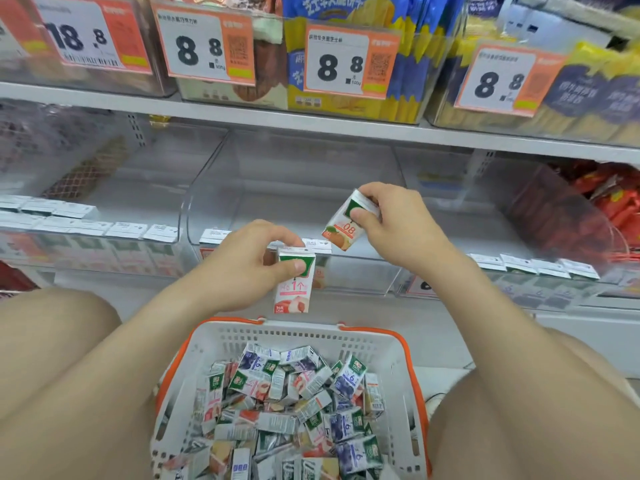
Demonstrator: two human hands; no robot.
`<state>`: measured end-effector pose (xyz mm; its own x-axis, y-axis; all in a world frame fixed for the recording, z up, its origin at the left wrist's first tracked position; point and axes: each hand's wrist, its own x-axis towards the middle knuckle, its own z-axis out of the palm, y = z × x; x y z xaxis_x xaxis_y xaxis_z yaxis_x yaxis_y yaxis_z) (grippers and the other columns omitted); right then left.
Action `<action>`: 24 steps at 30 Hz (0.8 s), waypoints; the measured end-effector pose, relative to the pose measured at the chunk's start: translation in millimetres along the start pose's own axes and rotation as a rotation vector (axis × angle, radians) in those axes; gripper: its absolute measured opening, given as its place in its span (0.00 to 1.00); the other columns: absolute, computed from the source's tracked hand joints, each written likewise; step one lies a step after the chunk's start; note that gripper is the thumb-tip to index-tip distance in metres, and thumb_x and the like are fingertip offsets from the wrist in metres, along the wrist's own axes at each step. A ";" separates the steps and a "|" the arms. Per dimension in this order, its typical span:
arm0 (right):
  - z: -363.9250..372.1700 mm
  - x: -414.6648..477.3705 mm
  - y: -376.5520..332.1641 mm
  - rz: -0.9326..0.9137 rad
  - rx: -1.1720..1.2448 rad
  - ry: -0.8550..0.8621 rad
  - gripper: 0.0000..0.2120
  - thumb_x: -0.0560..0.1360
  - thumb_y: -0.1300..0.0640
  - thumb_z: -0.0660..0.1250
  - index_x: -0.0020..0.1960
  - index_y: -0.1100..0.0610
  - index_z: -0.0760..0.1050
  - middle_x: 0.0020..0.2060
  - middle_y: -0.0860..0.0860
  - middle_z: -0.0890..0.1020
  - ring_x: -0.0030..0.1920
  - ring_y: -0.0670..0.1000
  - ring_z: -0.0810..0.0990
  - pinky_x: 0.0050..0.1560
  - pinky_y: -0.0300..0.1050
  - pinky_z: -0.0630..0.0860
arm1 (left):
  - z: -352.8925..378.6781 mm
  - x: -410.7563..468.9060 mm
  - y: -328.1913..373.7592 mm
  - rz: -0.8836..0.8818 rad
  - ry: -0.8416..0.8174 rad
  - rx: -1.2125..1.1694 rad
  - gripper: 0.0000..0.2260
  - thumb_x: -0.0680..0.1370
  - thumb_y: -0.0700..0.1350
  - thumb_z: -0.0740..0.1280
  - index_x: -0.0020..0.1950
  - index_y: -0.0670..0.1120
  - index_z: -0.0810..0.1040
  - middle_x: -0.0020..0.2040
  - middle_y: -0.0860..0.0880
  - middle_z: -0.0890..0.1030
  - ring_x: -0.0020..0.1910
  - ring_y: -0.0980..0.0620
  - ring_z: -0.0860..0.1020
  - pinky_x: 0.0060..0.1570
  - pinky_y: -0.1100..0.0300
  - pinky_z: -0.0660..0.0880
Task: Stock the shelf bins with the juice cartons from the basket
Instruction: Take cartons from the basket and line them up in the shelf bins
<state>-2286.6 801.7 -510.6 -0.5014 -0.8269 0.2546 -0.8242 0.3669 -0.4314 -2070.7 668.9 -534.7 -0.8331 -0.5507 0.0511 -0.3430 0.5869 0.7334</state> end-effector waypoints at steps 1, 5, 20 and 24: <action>0.9 -0.4 -0.6 -0.003 -0.040 0.014 0.08 0.82 0.55 0.67 0.59 0.55 0.80 0.50 0.54 0.83 0.52 0.58 0.79 0.50 0.51 0.75 | 1.3 -0.2 -2.7 0.009 -0.010 0.010 0.09 0.78 0.50 0.76 0.58 0.57 0.83 0.58 0.54 0.79 0.48 0.51 0.82 0.56 0.52 0.78; 0.2 -3.2 -1.1 0.011 -0.118 0.005 0.13 0.81 0.57 0.68 0.65 0.57 0.79 0.55 0.58 0.81 0.55 0.62 0.78 0.54 0.53 0.75 | 5.1 -2.4 -8.9 0.056 -0.040 0.093 0.10 0.78 0.47 0.76 0.58 0.53 0.83 0.53 0.56 0.78 0.45 0.60 0.76 0.51 0.56 0.73; 15.3 -17.5 -22.7 -0.048 -0.013 -0.225 0.17 0.85 0.54 0.61 0.71 0.57 0.77 0.64 0.55 0.83 0.65 0.56 0.79 0.68 0.55 0.75 | 3.4 3.0 -1.6 -0.056 0.024 -0.205 0.09 0.79 0.47 0.76 0.58 0.56 0.84 0.56 0.50 0.84 0.49 0.47 0.86 0.56 0.44 0.82; 13.6 -30.1 -42.9 -0.041 0.502 -0.254 0.18 0.80 0.48 0.70 0.68 0.51 0.80 0.50 0.50 0.87 0.49 0.53 0.87 0.57 0.57 0.83 | -12.5 -2.3 3.0 -0.151 0.100 -0.519 0.18 0.71 0.52 0.80 0.60 0.54 0.84 0.51 0.44 0.87 0.49 0.42 0.87 0.55 0.45 0.82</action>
<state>-2232.5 805.0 -511.6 -0.3414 -0.9356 0.0903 -0.5841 0.1359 -0.8002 -2064.3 664.5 -524.2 -0.7375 -0.6744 -0.0351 -0.1752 0.1410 0.9744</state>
